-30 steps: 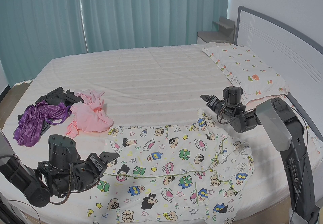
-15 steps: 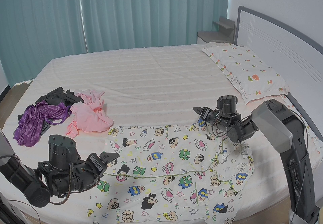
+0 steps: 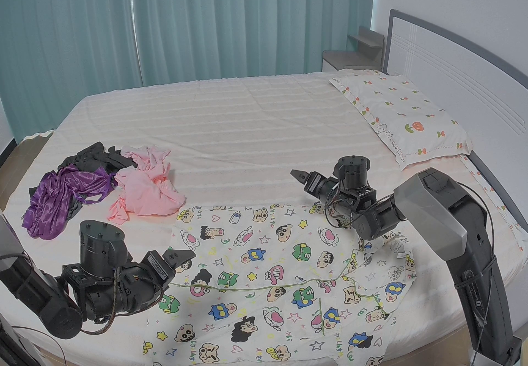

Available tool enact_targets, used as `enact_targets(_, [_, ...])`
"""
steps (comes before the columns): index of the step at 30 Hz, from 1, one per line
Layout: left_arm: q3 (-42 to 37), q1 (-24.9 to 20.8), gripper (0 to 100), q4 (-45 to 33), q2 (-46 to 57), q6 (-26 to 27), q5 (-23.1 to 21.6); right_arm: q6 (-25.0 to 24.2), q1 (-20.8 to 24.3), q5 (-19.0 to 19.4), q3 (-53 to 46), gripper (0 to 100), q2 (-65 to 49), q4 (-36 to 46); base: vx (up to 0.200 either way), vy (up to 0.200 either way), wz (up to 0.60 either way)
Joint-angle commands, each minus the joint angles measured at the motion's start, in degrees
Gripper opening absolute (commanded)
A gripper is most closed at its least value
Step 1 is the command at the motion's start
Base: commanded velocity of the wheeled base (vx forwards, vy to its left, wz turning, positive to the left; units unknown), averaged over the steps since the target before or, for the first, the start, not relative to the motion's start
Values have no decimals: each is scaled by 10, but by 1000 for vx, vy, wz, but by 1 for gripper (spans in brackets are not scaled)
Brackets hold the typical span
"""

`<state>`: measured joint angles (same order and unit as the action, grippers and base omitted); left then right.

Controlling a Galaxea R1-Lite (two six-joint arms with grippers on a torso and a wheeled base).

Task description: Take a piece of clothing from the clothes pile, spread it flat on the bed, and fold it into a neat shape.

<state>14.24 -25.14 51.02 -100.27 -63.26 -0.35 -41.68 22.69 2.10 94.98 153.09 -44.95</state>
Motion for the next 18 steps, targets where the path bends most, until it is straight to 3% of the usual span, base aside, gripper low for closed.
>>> enact_targets(1, [0, 0, 100, 0, 0, 0, 0, -2, -22, -3, 0, 100, -23, -1, 0, 0, 0])
enact_targets(5, [0, 0, 100, 0, 0, 0, 0, -2, -55, -3, -8, 100, -33, 4, 0, 0, 0])
enact_targets(11, [1, 0, 100, 0, 0, 0, 0, -2, -121, -3, -6, 100, -29, 72, 0, 0, 0])
enact_targets(18, [0, 0, 100, 0, -1, 0, 0, -1, -132, -1, 24, 100, 12, 106, 0, 0, 0])
